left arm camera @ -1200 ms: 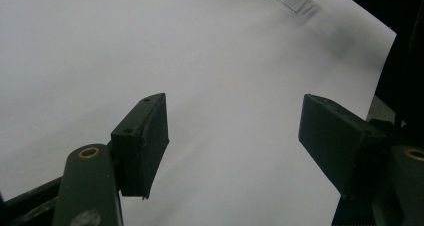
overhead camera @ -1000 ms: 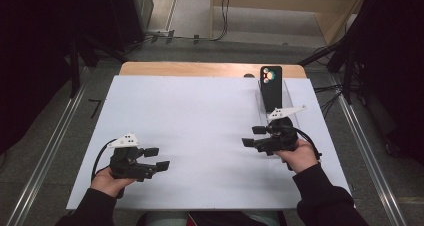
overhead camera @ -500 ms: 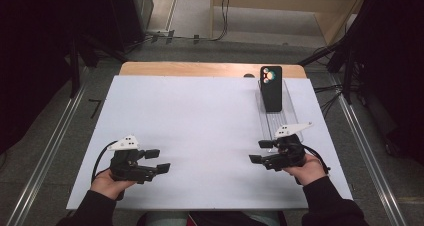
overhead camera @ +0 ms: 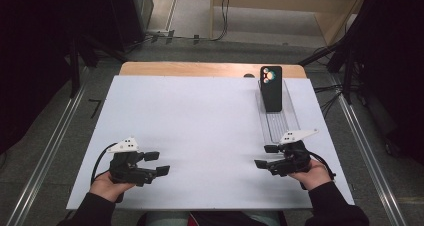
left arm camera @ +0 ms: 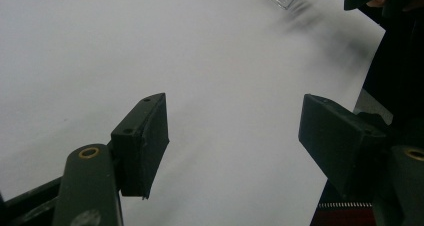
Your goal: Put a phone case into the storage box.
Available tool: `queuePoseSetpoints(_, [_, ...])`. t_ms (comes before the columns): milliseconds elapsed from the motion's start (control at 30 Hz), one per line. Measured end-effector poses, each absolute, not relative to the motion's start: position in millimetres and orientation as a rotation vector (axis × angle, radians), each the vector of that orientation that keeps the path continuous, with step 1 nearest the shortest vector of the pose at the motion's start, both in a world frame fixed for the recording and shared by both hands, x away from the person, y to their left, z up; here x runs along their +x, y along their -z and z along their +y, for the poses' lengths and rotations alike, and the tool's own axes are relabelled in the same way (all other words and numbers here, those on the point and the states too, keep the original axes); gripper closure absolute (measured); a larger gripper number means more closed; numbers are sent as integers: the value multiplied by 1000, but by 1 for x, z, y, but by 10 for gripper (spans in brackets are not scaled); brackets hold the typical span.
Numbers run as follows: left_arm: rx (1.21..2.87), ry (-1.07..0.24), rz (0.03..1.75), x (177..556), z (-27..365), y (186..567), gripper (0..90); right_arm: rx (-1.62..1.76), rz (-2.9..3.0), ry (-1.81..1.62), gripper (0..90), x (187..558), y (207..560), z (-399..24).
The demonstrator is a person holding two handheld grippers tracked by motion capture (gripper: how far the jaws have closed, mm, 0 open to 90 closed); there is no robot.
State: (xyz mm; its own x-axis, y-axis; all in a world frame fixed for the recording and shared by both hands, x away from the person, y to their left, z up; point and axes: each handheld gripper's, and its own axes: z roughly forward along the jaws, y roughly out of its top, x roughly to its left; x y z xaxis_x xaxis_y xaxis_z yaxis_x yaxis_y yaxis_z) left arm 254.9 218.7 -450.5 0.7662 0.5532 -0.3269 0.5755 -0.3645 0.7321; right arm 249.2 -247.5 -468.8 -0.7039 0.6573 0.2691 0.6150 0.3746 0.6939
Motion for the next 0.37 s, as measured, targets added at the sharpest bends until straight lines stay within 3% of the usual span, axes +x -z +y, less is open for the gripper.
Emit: queuePoseSetpoints(367, [2054, 30, 845, 256, 219, 451, 286, 1188, 2556, -1268, 259, 252, 471, -250])
